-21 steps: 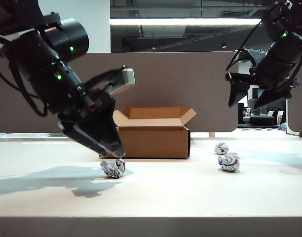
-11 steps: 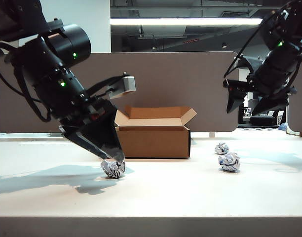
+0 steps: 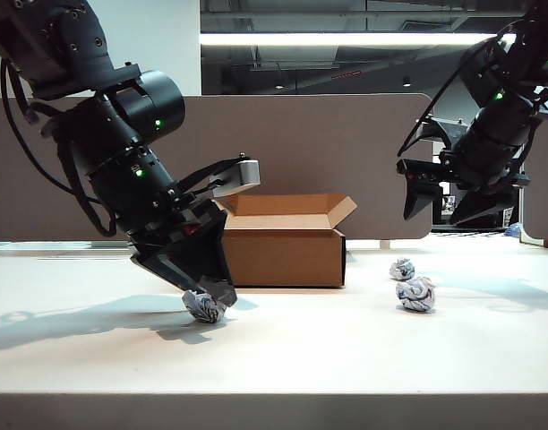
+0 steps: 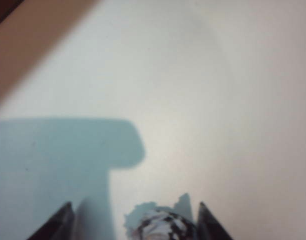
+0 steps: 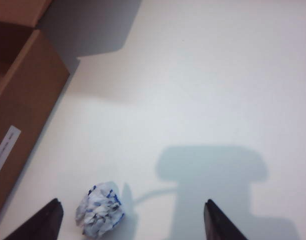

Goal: Pick up all the paper balls on the table and put them in the paper box.

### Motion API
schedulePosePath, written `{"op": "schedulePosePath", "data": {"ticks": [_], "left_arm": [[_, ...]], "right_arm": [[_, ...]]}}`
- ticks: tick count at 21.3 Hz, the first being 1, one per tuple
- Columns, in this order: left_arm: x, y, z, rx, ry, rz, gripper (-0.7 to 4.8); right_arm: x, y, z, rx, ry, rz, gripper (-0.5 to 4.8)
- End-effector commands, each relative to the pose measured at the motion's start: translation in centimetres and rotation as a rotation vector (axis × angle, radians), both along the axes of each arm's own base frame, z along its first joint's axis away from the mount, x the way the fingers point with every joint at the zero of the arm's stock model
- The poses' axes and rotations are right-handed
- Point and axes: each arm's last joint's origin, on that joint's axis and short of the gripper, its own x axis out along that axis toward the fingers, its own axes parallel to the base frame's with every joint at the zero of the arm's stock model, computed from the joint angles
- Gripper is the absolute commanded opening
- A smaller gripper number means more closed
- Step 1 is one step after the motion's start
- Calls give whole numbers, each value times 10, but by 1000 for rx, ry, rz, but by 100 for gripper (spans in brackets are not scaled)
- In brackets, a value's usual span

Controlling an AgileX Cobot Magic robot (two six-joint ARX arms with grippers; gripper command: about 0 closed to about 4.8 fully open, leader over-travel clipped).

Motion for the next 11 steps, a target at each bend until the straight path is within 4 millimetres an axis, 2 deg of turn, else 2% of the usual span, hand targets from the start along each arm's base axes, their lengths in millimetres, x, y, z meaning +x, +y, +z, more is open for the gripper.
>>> {"op": "schedulePosePath", "data": {"ticks": [1,6,8,11], "left_arm": [[-2,-2,1,1,39,-15,277],[-6,-1,-1,20,77,-16,276],[-6,0,-1,26,88,-15,277],[-7,0,-2,29,95,-14,277]], "right_arm": [[6,3,1,14,-26,27,387],[23,23,-4,-80,44,142,386],[28,29,-4,-112,87,177,360],[37,32,-7,-133,153,166,359]]}}
